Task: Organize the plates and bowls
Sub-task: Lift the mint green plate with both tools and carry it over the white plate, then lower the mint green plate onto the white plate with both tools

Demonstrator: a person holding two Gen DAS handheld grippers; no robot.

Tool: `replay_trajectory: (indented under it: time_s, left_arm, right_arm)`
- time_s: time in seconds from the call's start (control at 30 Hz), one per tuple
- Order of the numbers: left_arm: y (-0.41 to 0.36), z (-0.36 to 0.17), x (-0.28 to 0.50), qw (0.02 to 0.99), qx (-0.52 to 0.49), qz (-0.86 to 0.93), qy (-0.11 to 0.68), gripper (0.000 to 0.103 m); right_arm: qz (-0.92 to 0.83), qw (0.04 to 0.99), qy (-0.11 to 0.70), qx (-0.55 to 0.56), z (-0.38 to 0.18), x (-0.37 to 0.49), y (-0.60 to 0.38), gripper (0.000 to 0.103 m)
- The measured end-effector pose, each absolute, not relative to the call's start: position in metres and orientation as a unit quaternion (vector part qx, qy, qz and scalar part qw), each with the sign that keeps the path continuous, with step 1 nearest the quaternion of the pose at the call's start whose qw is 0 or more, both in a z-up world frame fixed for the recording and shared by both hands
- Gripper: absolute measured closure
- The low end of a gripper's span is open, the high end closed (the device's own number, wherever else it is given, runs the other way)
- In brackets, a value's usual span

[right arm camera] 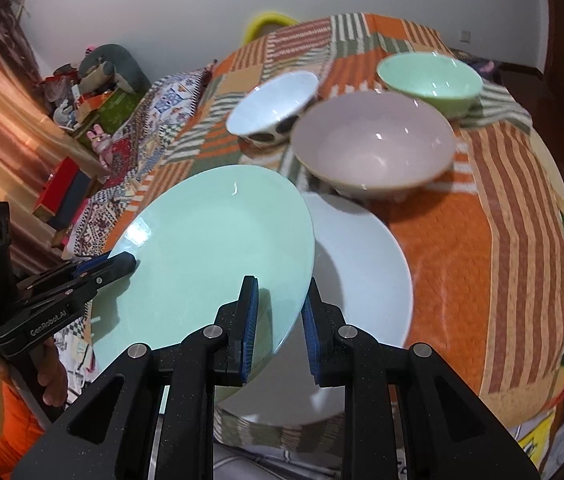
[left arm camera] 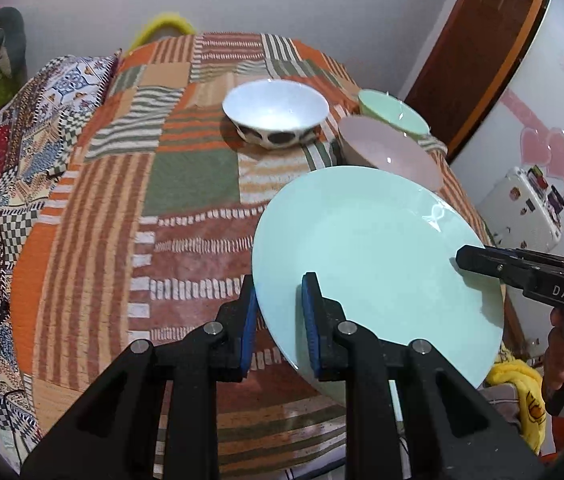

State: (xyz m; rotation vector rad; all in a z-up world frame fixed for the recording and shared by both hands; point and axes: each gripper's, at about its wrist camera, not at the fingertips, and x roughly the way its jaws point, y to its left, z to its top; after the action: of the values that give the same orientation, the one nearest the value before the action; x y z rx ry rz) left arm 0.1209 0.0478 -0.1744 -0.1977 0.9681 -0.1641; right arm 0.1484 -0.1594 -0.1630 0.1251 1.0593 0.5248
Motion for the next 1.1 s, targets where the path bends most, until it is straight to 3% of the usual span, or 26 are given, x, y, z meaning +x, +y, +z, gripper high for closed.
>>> replay_trajectory:
  time_s: [1.1]
  left_arm:
    - [0.009,-0.222,0.156,0.857,-0.066,-0.094,0.502,0.08]
  right_arm:
    - [0.18,0.836,0.514,0.068,-0.193,0.142,-0.191,0.082]
